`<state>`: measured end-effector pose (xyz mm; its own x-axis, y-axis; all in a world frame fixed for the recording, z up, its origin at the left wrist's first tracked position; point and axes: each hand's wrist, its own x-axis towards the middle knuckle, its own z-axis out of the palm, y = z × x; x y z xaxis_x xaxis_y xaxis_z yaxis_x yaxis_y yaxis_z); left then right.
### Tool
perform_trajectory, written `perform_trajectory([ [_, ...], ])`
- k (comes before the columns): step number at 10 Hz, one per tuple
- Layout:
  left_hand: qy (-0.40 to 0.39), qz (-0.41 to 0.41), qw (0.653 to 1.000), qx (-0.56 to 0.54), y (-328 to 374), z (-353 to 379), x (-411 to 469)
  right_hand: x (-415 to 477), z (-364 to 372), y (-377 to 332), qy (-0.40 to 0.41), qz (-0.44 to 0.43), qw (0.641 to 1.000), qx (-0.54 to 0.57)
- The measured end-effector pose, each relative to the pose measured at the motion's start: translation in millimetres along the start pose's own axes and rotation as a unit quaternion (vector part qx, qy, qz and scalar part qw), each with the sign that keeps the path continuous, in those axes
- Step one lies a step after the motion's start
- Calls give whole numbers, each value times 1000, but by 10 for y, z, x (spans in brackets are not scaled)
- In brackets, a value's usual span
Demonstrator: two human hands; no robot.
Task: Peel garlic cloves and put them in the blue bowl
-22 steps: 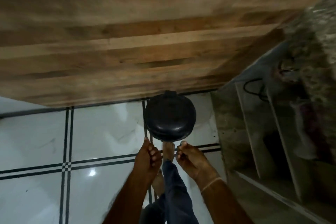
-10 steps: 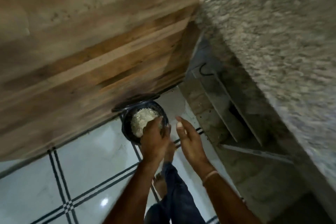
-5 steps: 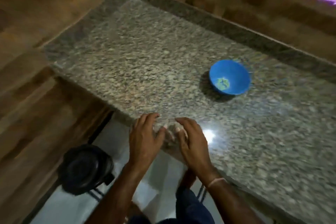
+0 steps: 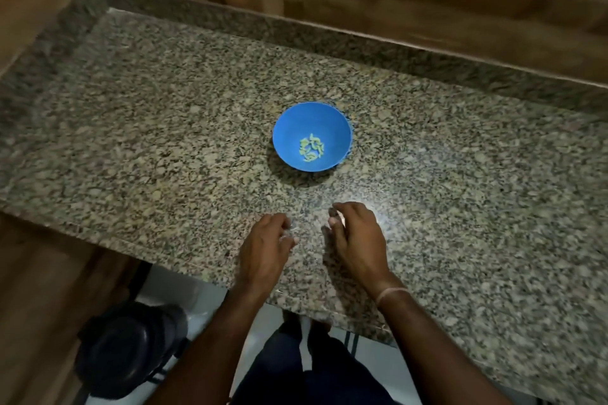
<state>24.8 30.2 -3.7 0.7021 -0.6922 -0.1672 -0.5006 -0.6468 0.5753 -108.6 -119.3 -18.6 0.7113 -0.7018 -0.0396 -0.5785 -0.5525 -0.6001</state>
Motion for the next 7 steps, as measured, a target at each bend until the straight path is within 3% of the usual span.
perform_trajectory([
  [3,-28,59,996,52,73,18,225,214,13,-85,-14,13,995,-103],
  [5,108,80,991,1,547,-335,768,371,-26,-118,-23,43,995,-85],
  [7,83,55,994,54,801,-417,1426,470,-39,-75,-2,58,998,-27],
])
